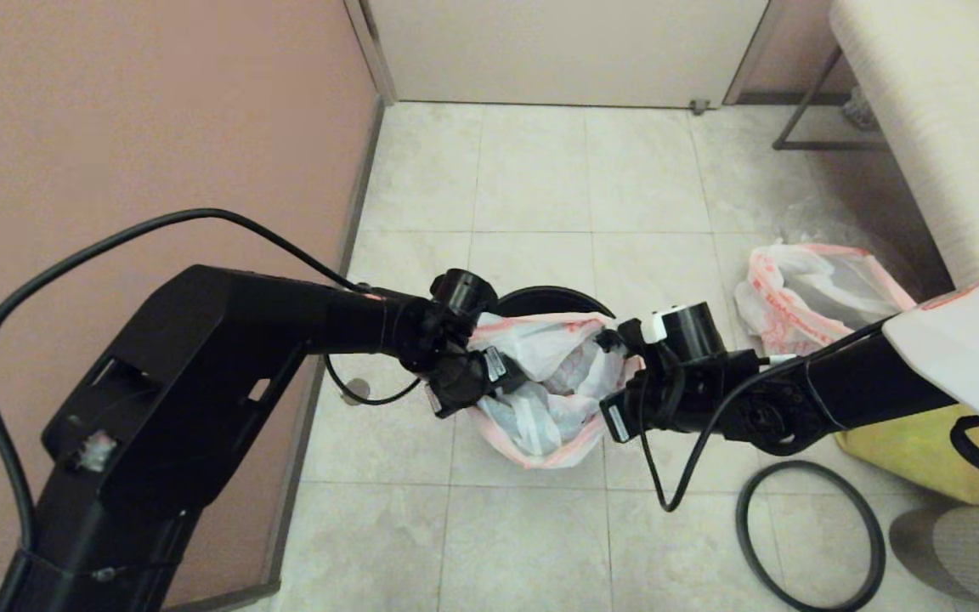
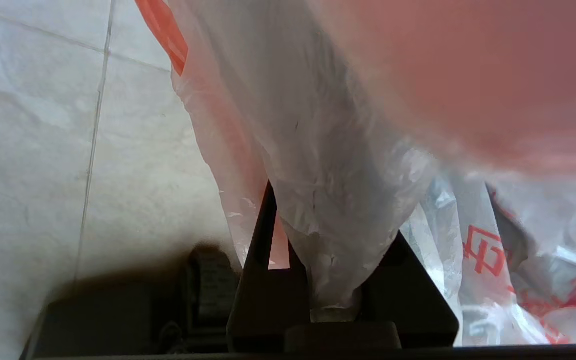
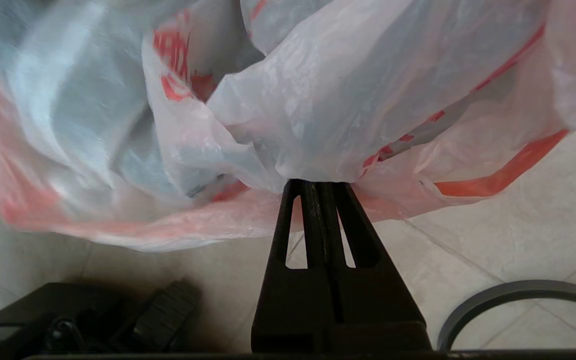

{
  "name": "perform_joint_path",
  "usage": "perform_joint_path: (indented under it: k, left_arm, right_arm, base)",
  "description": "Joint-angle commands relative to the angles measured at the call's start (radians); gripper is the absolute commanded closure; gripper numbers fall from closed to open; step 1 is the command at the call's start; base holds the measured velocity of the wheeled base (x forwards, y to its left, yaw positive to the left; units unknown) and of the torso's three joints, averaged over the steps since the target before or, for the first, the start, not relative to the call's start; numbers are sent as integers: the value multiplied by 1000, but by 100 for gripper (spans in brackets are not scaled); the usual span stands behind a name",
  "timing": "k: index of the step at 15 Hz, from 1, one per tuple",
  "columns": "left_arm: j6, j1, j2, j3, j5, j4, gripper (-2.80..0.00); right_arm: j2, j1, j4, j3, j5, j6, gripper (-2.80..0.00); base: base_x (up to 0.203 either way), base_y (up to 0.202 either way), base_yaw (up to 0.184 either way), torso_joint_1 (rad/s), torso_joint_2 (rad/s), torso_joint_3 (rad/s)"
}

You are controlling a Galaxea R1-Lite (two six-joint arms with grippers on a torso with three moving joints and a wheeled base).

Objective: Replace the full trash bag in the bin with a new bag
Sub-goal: Put the new garbage bag on the trash can

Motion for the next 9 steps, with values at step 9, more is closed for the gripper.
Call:
perform_joint_path:
  k: [9]
  left_arm:
    - [-5, 14, 42, -7, 67, -47, 0]
  right_arm:
    - [-98, 15, -8, 58, -115, 43, 0]
  base:
    - [0, 0, 0, 0, 0, 0]
